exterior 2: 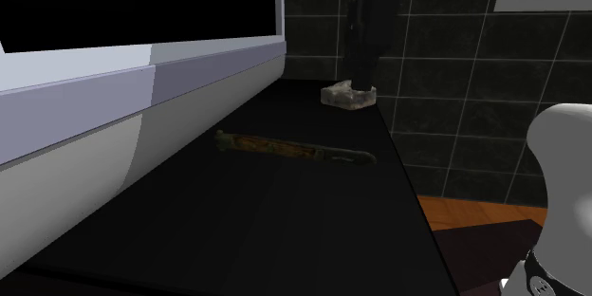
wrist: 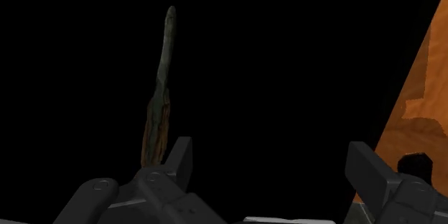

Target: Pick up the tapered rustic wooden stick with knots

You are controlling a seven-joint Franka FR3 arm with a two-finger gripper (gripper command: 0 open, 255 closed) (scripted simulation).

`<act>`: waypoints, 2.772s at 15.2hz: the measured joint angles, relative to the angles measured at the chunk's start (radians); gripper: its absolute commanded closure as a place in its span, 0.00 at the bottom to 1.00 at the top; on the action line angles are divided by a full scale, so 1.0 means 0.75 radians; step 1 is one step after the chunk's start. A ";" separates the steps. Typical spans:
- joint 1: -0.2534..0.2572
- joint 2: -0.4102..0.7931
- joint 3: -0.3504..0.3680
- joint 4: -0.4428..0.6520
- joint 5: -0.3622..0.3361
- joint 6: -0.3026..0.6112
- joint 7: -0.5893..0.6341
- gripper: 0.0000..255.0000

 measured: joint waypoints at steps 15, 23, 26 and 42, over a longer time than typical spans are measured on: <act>-0.112 0.550 -0.276 0.074 -0.002 0.386 -0.112 0.00; -0.114 0.625 -0.297 0.011 0.012 0.519 -0.125 0.00; -0.114 0.625 -0.297 0.006 0.011 0.524 -0.125 1.00; -0.115 0.579 -0.287 0.089 0.004 0.397 -0.121 1.00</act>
